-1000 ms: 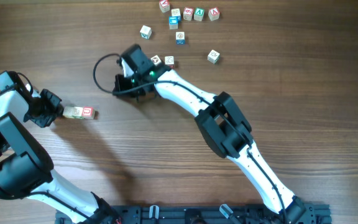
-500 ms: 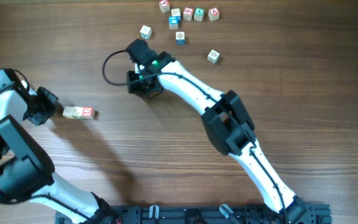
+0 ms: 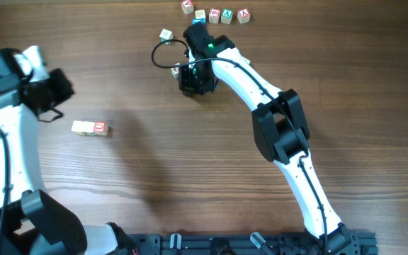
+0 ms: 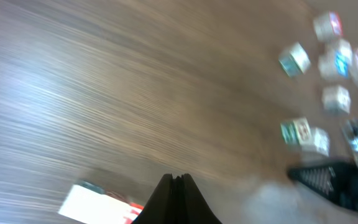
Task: Form a horizontal line
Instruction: 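Lift the right gripper away from the row toward the top blocks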
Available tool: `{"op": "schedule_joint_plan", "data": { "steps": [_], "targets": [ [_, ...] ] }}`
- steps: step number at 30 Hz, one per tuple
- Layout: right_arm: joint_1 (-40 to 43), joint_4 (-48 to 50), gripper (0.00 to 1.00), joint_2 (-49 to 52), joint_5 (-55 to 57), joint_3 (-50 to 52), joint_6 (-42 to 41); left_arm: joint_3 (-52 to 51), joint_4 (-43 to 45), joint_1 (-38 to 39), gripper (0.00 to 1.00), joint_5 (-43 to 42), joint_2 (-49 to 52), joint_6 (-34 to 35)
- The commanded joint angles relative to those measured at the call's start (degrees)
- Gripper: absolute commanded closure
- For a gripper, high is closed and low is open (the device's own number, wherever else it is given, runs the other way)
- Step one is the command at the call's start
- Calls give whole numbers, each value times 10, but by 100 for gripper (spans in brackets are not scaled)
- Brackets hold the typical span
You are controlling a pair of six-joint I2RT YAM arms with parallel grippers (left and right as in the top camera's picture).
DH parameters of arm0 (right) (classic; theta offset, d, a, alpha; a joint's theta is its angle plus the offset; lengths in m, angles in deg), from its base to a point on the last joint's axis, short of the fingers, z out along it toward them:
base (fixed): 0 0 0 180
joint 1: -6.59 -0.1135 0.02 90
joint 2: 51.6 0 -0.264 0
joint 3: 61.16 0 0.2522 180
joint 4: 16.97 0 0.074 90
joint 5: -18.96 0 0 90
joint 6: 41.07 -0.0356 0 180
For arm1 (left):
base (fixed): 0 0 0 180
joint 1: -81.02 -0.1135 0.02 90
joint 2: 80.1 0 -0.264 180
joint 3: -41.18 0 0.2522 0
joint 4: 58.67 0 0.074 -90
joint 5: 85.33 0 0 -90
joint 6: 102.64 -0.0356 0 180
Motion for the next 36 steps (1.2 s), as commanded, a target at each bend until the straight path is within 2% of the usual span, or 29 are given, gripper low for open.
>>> {"op": "schedule_joint_plan", "data": {
  "steps": [1,7,12,21,23,26,28,32,33,36],
  "targets": [
    [-9,-34,96,4,10,4,41,3,-26,42,96,-16,-2,-62],
    [-9,-129,96,3,87,6,38,3,-35,73,96,-16,-2,-82],
    [-10,-104,95,3,130,6,38,3,-15,78,96,-4,5,-160],
    [-8,-59,95,3,146,29,39,3,-3,78,96,43,33,-184],
    [-8,-53,86,3,146,32,40,2,-5,78,96,43,37,-199],
    [-8,-49,60,3,153,33,41,2,-6,78,96,45,42,-200],
    [-8,-48,59,3,156,33,40,2,-6,78,96,45,47,-212],
    [-8,-49,60,3,156,33,40,2,-2,78,96,48,64,-213],
    [-8,-49,62,3,156,33,40,2,-3,78,96,50,66,-213],
    [-8,-49,85,3,156,33,40,1,-2,78,96,63,78,-215]
  ]
}}
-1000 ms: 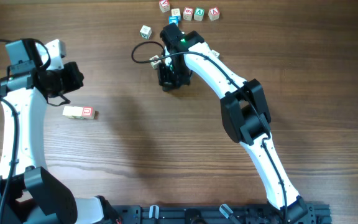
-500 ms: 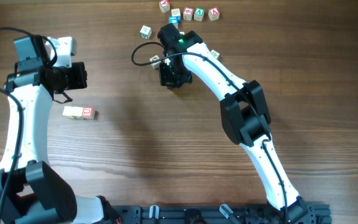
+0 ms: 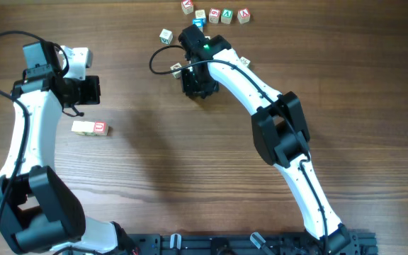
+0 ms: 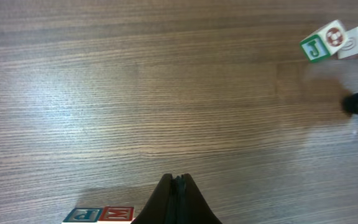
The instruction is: Form a horizontal line
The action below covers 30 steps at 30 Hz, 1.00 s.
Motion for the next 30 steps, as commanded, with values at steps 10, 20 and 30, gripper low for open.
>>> {"op": "schedule_joint_plan", "data": {
  "steps": [10,20,30],
  "targets": [
    [5,-1,95,26,17,25,-34,1,5,12,96,23,68,-61],
    [4,7,95,26,-16,25,-50,-16,42,16,96,53,98,-61],
    [4,10,95,26,-16,25,-64,-76,104,16,96,53,101,-57]
  ]
}}
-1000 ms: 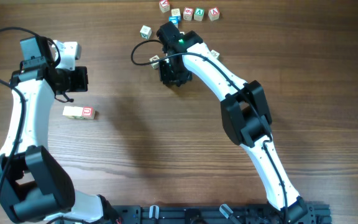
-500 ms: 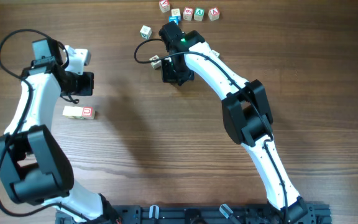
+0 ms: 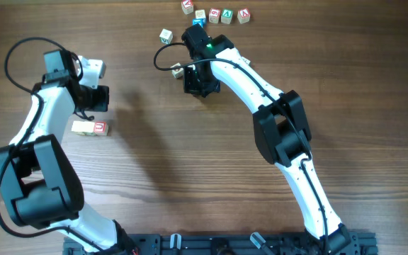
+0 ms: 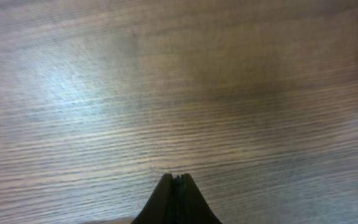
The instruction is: Form a horizontal line
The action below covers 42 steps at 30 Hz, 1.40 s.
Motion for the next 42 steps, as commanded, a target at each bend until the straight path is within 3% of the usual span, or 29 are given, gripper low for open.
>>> {"op": "schedule_joint_plan", "data": {
  "steps": [1,11,17,42],
  "targets": [
    [-2,-1,96,26,-1,18,-11,-31,13,2,96,5,11,-5],
    [-2,1,95,26,-5,18,-11,-39,3,2,96,5,11,-2],
    [-2,1,95,26,-6,18,-11,-39,-5,2,96,78,11,30],
    [-2,1,95,26,-10,18,-11,-39,-26,2,96,77,11,30]
  ]
}}
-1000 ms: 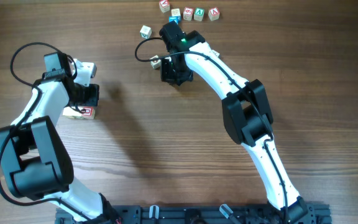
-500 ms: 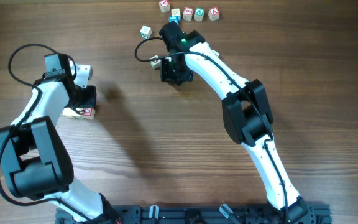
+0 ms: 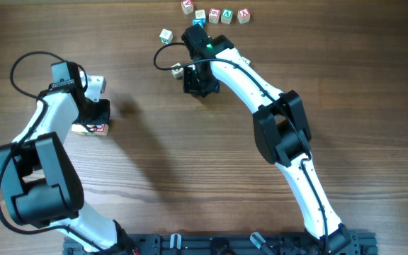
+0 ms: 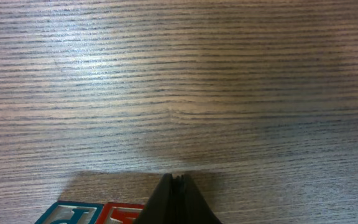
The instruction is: Form a horizontal line
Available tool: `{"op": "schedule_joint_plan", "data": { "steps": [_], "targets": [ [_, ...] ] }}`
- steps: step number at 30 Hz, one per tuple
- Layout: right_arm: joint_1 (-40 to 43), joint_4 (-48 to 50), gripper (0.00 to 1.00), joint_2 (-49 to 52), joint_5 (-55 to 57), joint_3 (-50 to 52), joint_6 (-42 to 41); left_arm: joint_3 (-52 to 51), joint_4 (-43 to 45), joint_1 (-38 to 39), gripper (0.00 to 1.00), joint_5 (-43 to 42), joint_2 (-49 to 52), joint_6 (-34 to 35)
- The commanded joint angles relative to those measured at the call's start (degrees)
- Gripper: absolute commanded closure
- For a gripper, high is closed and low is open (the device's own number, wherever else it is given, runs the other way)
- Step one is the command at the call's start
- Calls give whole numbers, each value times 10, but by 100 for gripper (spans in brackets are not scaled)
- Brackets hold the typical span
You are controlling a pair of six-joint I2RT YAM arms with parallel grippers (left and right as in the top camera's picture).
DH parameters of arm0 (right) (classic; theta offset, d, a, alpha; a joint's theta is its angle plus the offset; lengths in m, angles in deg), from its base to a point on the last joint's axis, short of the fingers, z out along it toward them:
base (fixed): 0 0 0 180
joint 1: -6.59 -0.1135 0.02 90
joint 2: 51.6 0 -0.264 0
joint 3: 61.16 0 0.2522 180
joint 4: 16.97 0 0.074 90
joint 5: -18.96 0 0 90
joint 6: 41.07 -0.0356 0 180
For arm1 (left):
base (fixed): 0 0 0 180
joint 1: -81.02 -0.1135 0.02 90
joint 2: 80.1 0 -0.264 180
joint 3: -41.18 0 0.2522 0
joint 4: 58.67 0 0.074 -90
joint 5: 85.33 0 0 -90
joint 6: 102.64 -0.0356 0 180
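Two lettered wooden blocks lie side by side (image 3: 91, 129) at the left of the table. The left wrist view shows them at its bottom edge, one blue-framed (image 4: 67, 213) and one red-framed (image 4: 124, 214). My left gripper (image 3: 99, 113) is shut and empty, its tip (image 4: 178, 179) just beyond the red-framed block. Several blocks stand in a row (image 3: 214, 14) at the far edge. One loose block (image 3: 165, 34) lies below that row's left end. Another block (image 3: 178, 70) sits right beside my right gripper (image 3: 198, 81), whose fingers are hidden from above.
A blue block (image 3: 198, 23) peeks out by the right arm's wrist. A black cable loops off each arm. The right arm's white links (image 3: 261, 92) stretch diagonally from the near edge to the far middle.
My left gripper has come nearer to the pair of blocks, and its wrist view now shows them at the bottom edge. It is still shut. The right arm has not moved.
My left gripper was shut at the far left of the table. It then stood further right, beyond the block pair, then closer, and now it is right at the pair. The right gripper stayed by the small block throughout.
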Motion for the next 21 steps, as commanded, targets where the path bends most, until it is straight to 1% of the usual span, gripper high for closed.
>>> {"op": "schedule_joint_plan", "data": {
  "steps": [1,21],
  "targets": [
    [-2,-2,95,26,-3,17,-7,-3,-4,2,96,5,7,5],
    [-2,-1,95,26,-3,17,-7,-3,-14,2,96,5,7,5]
  ]
}}
